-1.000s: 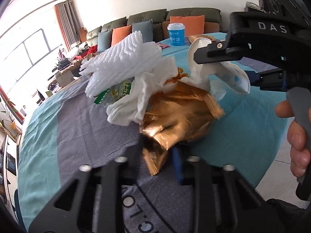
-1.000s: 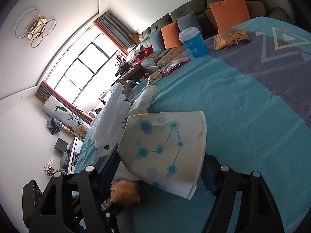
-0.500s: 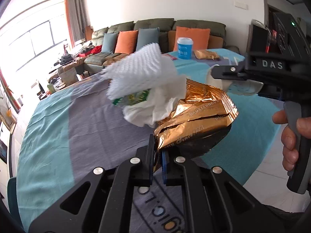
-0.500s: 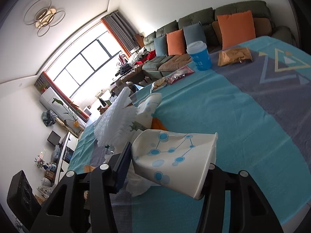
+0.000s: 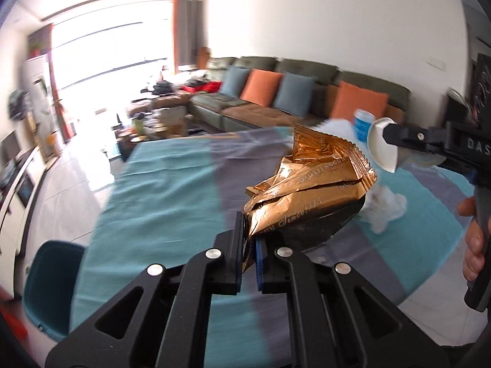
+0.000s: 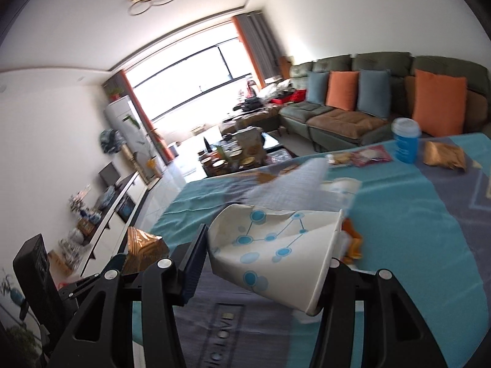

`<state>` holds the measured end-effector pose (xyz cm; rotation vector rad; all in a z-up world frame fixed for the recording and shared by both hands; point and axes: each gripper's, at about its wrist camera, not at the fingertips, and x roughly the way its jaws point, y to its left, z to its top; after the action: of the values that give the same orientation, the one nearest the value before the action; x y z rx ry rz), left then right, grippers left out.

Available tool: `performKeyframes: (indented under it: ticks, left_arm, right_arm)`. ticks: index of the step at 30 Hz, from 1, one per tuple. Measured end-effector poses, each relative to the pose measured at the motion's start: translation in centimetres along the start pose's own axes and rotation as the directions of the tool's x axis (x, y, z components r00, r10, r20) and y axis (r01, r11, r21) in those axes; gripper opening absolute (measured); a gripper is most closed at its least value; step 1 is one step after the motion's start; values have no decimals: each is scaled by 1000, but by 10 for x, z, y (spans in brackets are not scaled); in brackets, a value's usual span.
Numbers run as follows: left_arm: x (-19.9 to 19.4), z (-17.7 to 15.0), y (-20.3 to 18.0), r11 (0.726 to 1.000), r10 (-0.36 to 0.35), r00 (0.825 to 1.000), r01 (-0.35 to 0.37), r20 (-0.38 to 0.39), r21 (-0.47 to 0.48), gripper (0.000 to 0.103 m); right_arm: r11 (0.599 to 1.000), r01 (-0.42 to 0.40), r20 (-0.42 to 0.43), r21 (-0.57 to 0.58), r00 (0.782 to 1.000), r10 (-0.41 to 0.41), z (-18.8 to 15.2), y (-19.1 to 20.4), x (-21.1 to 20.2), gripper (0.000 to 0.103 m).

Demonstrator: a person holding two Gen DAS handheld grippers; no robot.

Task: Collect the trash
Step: 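Carry the gold wrapper and paper cup over the teal trash bin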

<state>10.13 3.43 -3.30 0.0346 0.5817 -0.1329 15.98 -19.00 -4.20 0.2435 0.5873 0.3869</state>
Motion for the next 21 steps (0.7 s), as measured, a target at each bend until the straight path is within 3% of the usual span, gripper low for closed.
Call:
performKeyframes:
  ticks: [10, 16, 21]
  left_arm:
    - [-57, -13, 110, 971, 196, 980, -189, 39, -150, 6]
    - [-95, -32, 169, 926, 312, 949, -296, 36, -234, 6]
    - [-124, -52, 228, 872, 401, 916, -379, 8, -309, 6]
  right_arm:
    - [959, -201, -81, -198, 979, 188, 4, 117, 43, 50]
    - [904, -318, -152, -287, 946, 285, 1, 179, 67, 50]
    - [851, -404, -224, -335, 912, 344, -2, 228, 89, 50]
